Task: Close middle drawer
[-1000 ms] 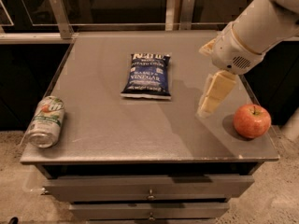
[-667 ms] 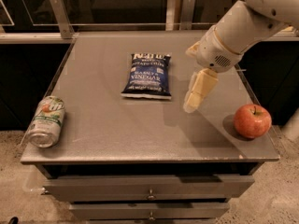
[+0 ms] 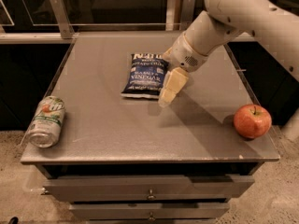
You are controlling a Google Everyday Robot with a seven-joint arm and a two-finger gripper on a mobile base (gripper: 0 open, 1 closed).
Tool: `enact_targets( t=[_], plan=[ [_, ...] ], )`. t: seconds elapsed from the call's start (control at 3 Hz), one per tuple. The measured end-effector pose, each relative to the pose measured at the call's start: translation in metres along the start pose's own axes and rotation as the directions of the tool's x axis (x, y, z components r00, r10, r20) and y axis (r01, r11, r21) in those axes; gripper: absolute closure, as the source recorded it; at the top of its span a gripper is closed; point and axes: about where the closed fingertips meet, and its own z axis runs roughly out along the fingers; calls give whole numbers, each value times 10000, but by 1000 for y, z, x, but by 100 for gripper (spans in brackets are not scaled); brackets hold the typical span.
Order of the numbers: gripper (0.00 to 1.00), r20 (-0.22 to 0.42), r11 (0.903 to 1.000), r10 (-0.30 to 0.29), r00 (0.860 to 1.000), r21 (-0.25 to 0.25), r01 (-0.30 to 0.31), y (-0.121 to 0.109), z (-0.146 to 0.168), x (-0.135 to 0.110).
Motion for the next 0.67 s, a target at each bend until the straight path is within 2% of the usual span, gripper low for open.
enact_targets(
  t=[0.33, 0.67],
  plan=[
    [0, 108, 9990, 107, 9999, -425, -102, -15, 27, -6],
    [19, 239, 9967, 202, 9995, -793, -182, -25, 48, -12]
  ],
)
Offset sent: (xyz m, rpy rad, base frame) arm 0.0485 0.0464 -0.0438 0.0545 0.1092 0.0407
